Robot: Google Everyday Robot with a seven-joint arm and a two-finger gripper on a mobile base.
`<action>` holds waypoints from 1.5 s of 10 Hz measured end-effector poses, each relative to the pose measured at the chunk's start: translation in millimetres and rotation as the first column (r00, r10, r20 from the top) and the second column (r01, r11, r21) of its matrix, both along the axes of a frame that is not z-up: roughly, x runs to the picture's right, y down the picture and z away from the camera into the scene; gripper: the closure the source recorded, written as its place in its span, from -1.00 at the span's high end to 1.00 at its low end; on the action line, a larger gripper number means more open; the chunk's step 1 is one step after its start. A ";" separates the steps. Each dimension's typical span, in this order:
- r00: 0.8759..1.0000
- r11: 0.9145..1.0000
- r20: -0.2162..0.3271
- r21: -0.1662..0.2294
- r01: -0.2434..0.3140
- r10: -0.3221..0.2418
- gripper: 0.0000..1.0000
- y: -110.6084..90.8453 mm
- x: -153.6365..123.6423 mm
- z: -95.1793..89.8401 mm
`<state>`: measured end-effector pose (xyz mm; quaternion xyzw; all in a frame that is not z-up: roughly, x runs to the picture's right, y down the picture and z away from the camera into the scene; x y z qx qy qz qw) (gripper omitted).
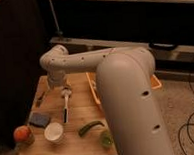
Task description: Place brush in paper cup
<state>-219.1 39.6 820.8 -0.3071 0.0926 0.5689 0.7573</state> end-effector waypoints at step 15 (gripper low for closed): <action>0.996 0.995 -0.065 -0.070 -0.069 0.065 0.60 73.5 12.6 49.5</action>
